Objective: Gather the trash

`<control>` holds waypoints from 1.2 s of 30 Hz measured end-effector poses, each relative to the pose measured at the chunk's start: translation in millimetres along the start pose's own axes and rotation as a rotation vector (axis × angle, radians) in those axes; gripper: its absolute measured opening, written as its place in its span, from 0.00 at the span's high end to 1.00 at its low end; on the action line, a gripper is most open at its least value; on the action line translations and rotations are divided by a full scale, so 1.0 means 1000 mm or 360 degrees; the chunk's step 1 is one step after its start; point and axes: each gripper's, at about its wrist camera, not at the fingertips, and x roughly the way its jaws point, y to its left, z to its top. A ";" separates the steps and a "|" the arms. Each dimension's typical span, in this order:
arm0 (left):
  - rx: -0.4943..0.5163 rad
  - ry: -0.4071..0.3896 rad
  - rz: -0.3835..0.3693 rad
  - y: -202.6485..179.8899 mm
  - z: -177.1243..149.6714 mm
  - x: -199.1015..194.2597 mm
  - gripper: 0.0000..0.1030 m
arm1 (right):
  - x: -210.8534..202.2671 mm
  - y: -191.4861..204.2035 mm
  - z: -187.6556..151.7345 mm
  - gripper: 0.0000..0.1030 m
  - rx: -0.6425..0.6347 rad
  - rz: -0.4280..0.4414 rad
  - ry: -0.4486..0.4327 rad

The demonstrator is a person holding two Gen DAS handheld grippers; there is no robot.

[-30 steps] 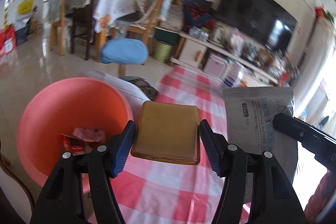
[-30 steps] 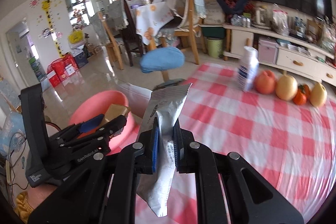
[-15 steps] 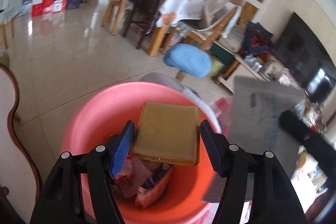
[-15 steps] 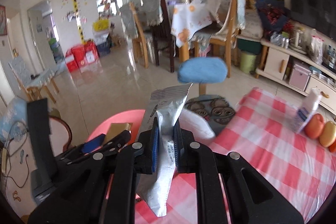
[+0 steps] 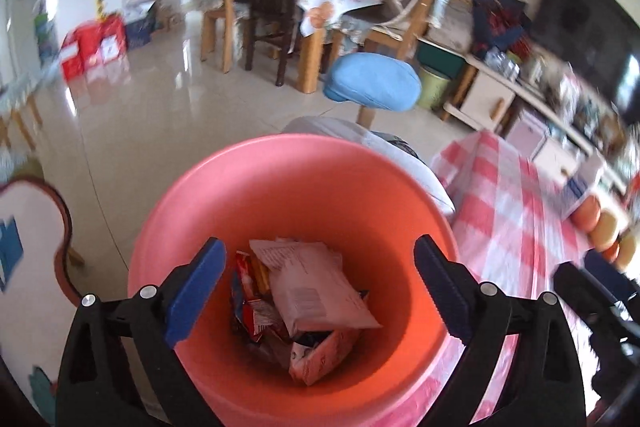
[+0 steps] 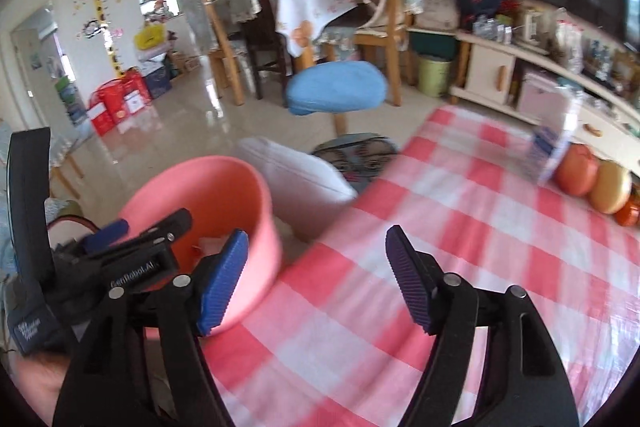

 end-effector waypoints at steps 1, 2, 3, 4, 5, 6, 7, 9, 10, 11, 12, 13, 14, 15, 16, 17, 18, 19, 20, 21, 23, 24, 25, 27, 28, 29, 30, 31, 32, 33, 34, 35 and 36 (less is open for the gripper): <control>0.0026 -0.0011 -0.0002 -0.007 -0.002 -0.004 0.09 | -0.008 -0.007 -0.003 0.28 -0.0002 -0.0037 -0.0010; 0.0049 -0.0024 -0.0015 -0.012 -0.006 -0.009 0.09 | -0.015 -0.014 -0.006 0.27 -0.0002 -0.0076 -0.0018; 0.0072 -0.0036 -0.0034 -0.018 -0.007 -0.013 0.09 | -0.024 -0.020 -0.010 0.27 -0.0002 -0.0116 -0.0029; 0.0091 -0.0045 -0.0044 -0.023 -0.008 -0.016 0.08 | -0.032 -0.027 -0.013 0.25 -0.0002 -0.0148 -0.0042; 0.0112 -0.0053 -0.0047 -0.029 -0.009 -0.019 0.08 | -0.040 -0.033 -0.016 0.24 -0.0005 -0.0176 -0.0054; 0.0146 -0.0065 -0.0048 -0.036 -0.011 -0.023 0.08 | -0.049 -0.038 -0.019 0.22 -0.0007 -0.0207 -0.0069; 0.0172 -0.0073 -0.0055 -0.043 -0.010 -0.025 0.08 | -0.060 -0.045 -0.023 0.20 -0.0009 -0.0242 -0.0093; 0.0224 -0.0088 -0.0078 -0.058 -0.012 -0.031 0.08 | -0.076 -0.055 -0.027 0.18 -0.0011 -0.0289 -0.0130; 0.0245 -0.0094 -0.0089 -0.065 -0.014 -0.034 0.08 | -0.087 -0.061 -0.033 0.18 -0.0009 -0.0320 -0.0150; 0.0268 -0.0101 -0.0104 -0.071 -0.016 -0.037 0.08 | -0.093 -0.066 -0.037 0.18 -0.0006 -0.0339 -0.0158; 0.0290 -0.0110 -0.0119 -0.078 -0.019 -0.040 0.08 | -0.100 -0.070 -0.040 0.18 -0.0002 -0.0357 -0.0166; 0.0322 -0.0121 -0.0136 -0.087 -0.023 -0.046 0.08 | -0.108 -0.075 -0.046 0.17 0.0002 -0.0379 -0.0175; 0.0349 -0.0133 -0.0152 -0.094 -0.026 -0.051 0.08 | -0.115 -0.078 -0.049 0.17 0.0002 -0.0398 -0.0180; 0.0379 -0.0145 -0.0167 -0.103 -0.030 -0.055 0.08 | -0.122 -0.083 -0.054 0.17 0.0005 -0.0424 -0.0187; 0.0402 -0.0151 -0.0175 -0.110 -0.033 -0.058 0.08 | -0.128 -0.086 -0.057 0.17 0.0010 -0.0439 -0.0193; 0.0429 -0.0158 -0.0184 -0.117 -0.037 -0.062 0.08 | -0.133 -0.089 -0.059 0.17 0.0020 -0.0450 -0.0201; 0.0460 -0.0168 -0.0197 -0.126 -0.042 -0.067 0.08 | -0.139 -0.092 -0.061 0.17 0.0032 -0.0459 -0.0208; 0.0477 -0.0176 -0.0207 -0.131 -0.045 -0.070 0.08 | -0.147 -0.096 -0.064 0.17 0.0045 -0.0476 -0.0220; 0.0500 -0.0188 -0.0222 -0.139 -0.049 -0.076 0.08 | -0.153 -0.099 -0.066 0.17 0.0052 -0.0492 -0.0230; 0.0516 -0.0198 -0.0233 -0.143 -0.052 -0.080 0.08 | -0.161 -0.102 -0.069 0.17 0.0057 -0.0509 -0.0246; 0.0558 -0.0231 -0.0250 -0.156 -0.059 -0.091 0.08 | -0.177 -0.108 -0.076 0.17 0.0065 -0.0550 -0.0284; 0.0565 -0.0252 -0.0253 -0.162 -0.061 -0.097 0.08 | -0.184 -0.111 -0.079 0.17 0.0072 -0.0566 -0.0299; 0.0568 -0.0269 -0.0255 -0.165 -0.063 -0.102 0.08 | -0.193 -0.115 -0.082 0.17 0.0082 -0.0582 -0.0319; 0.0578 -0.0295 -0.0279 -0.173 -0.068 -0.114 0.08 | -0.208 -0.121 -0.088 0.16 0.0099 -0.0616 -0.0359; 0.0582 -0.0301 -0.0289 -0.176 -0.069 -0.117 0.08 | -0.214 -0.122 -0.090 0.14 0.0105 -0.0630 -0.0372; 0.0592 -0.0307 -0.0299 -0.180 -0.071 -0.122 0.08 | -0.221 -0.124 -0.094 0.14 0.0118 -0.0643 -0.0389; 0.0599 -0.0313 -0.0305 -0.183 -0.072 -0.125 0.08 | -0.225 -0.126 -0.096 0.13 0.0129 -0.0650 -0.0402; 0.0608 -0.0322 -0.0318 -0.186 -0.075 -0.131 0.08 | -0.233 -0.128 -0.100 0.13 0.0142 -0.0658 -0.0422; 0.0616 -0.0327 -0.0333 -0.190 -0.078 -0.137 0.08 | -0.238 -0.130 -0.102 0.13 0.0146 -0.0672 -0.0436; 0.0623 -0.0331 -0.0344 -0.194 -0.080 -0.141 0.08 | -0.244 -0.131 -0.105 0.13 0.0145 -0.0692 -0.0450; 0.0634 -0.0340 -0.0358 -0.198 -0.083 -0.148 0.08 | -0.249 -0.131 -0.108 0.13 0.0144 -0.0710 -0.0462; 0.0641 -0.0350 -0.0365 -0.200 -0.086 -0.153 0.08 | -0.254 -0.131 -0.110 0.13 0.0143 -0.0726 -0.0472; 0.0652 -0.0366 -0.0376 -0.204 -0.089 -0.160 0.08 | -0.259 -0.131 -0.113 0.12 0.0145 -0.0740 -0.0483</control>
